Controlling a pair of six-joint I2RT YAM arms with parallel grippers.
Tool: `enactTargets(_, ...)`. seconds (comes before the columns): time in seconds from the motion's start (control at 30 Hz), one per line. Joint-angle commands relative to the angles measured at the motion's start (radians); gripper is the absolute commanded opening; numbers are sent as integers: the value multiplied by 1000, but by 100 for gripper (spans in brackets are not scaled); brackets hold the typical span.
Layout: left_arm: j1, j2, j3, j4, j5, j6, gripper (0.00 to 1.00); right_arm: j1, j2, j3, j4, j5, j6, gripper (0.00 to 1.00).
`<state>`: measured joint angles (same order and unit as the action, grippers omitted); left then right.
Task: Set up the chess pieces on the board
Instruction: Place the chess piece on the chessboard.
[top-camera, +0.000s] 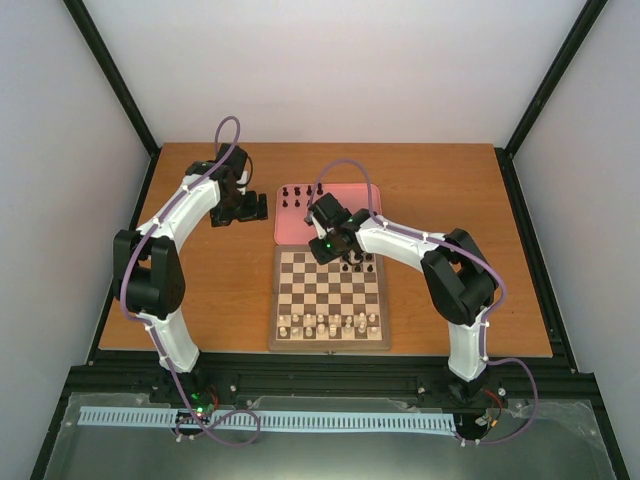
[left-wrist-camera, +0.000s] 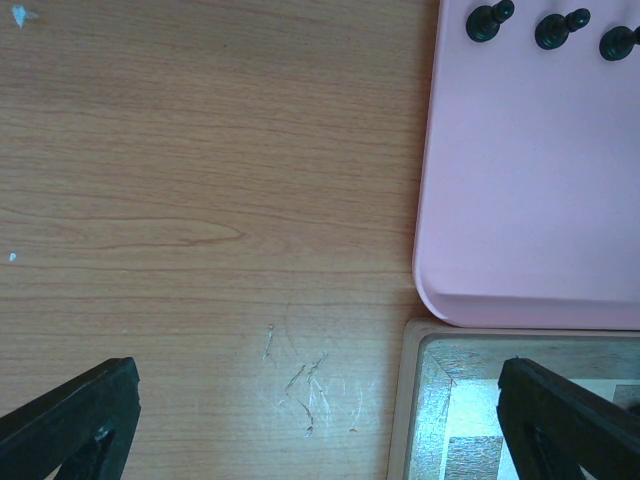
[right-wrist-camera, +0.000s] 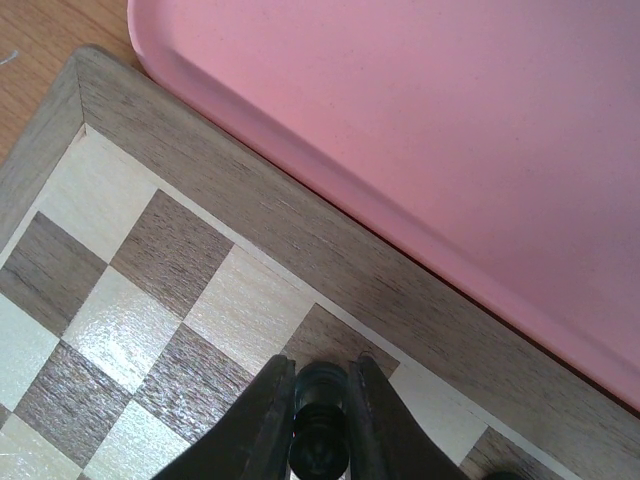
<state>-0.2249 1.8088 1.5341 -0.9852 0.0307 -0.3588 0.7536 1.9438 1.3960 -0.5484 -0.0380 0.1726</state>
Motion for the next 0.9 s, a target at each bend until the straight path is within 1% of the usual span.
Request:
enactTargets(0.0,-1,-6,13,11,6,6,100,7,-8,21,4,1,-3,17)
enactTargets(0.63,0,2,16,11,8,6,100,7,4,36,2,-1,-10,18)
enactTargets(0.73,-1,3,18,9,10,7,100,7,4,37,2,-2,-10,21)
enactTargets(0.87,-1,4,20,8,9,6,100,7,-1,41,0,0,-9,27)
